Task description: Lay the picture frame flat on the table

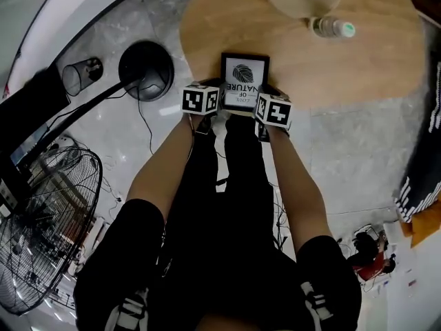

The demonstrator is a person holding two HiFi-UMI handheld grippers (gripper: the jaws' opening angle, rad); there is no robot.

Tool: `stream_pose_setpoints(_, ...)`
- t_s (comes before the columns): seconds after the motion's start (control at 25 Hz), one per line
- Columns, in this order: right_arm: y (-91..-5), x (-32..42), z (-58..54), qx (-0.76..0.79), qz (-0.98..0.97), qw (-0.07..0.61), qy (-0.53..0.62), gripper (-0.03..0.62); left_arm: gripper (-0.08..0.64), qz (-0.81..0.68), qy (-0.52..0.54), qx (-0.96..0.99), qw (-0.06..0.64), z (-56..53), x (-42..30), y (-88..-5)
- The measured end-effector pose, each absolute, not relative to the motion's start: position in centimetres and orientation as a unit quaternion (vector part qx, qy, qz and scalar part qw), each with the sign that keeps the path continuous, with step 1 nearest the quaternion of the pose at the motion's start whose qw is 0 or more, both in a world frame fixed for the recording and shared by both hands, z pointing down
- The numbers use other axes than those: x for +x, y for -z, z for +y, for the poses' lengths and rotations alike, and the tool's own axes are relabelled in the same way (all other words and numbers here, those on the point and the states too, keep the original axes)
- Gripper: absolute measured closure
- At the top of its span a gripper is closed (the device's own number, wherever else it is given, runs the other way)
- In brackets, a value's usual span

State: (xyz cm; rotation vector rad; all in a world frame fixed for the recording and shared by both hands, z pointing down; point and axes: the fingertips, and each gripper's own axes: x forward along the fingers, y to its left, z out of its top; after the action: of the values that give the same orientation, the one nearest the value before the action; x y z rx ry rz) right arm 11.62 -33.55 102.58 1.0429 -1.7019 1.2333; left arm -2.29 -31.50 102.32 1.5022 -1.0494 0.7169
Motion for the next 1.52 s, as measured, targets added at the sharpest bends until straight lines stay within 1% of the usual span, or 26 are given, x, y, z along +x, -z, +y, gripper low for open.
stream_pose_setpoints(0.08,-101.7,11.4,-34.2,0.415,-0.683,0.376,-0.469,0.469,0.441,-0.448,-0.311,0.649,0.531,-32.0,-2.7,-101.5)
stream_pose_setpoints(0.16,-99.5,11.1,-34.8,0.425,-0.694,0.357,-0.458,0.469,0.440,-0.458,-0.304,0.659,0.514,-32.5,-3.5,-99.4)
stream_pose_setpoints(0.28,-93.9,10.7,-36.2,0.441,-0.720,0.334,-0.419,0.501,0.444,-0.485,-0.279,0.669,0.489,-33.7,-4.7,-94.3)
stream_pose_setpoints(0.32,-91.6,10.5,-37.2,0.446,-0.732,0.324,-0.400,0.514,0.458,-0.497,-0.267,0.675,0.476,-34.6,-5.2,-92.2)
stream_pose_setpoints(0.4,-86.5,10.0,-39.5,0.458,-0.757,0.296,-0.361,0.526,0.498,-0.524,-0.239,0.690,0.438,-37.0,-6.1,-87.6)
stream_pose_setpoints(0.52,-78.3,9.4,-40.9,0.477,-0.778,0.251,-0.322,0.551,0.524,-0.557,-0.204,0.710,0.381,-38.7,-7.1,-78.8)
stream_pose_setpoints(0.6,-72.8,9.1,-41.0,0.490,-0.788,0.226,-0.296,0.577,0.529,-0.569,-0.187,0.721,0.347,-39.1,-7.2,-72.8)
stream_pose_setpoints(0.76,-61.5,8.5,-42.8,0.525,-0.808,0.153,-0.221,0.577,0.534,-0.576,-0.163,0.752,0.276,-41.2,-6.9,-62.4)
stream_pose_setpoints(0.88,-53.1,8.4,-41.7,0.544,-0.816,0.102,-0.169,0.577,0.535,-0.581,-0.139,0.767,0.233,-39.8,-7.1,-54.7)
stream_pose_setpoints(1.0,-45.8,8.5,-40.4,0.550,-0.823,0.060,-0.130,0.578,0.537,-0.576,-0.087,0.790,0.192,-38.6,-7.0,-46.9)
stream_pose_setpoints(1.12,-39.4,9.3,-38.9,0.556,-0.826,0.016,-0.093,0.578,0.536,-0.577,-0.062,0.804,0.129,-37.3,-6.7,-40.0)
stream_pose_setpoints(1.2,-35.6,9.9,-37.7,0.559,-0.826,-0.012,-0.068,0.580,0.537,-0.585,-0.056,0.805,0.083,-36.6,-6.6,-35.9)
stream_pose_setpoints(1.28,-32.2,10.1,-36.7,0.564,-0.824,-0.033,-0.039,0.580,0.537,-0.593,-0.049,0.802,0.054,-36.0,-6.9,-32.6)
stream_pose_setpoints(1.4,-28.7,10.0,-35.4,0.570,-0.820,-0.055,-0.012,0.580,0.537,-0.598,-0.035,0.800,0.028,-34.9,-7.4,-29.3)
stream_pose_setpoints(1.52,-27.2,10.2,-35.0,0.571,-0.818,-0.063,-0.006,0.580,0.537,-0.602,-0.031,0.798,0.010,-34.4,-7.5,-27.4)
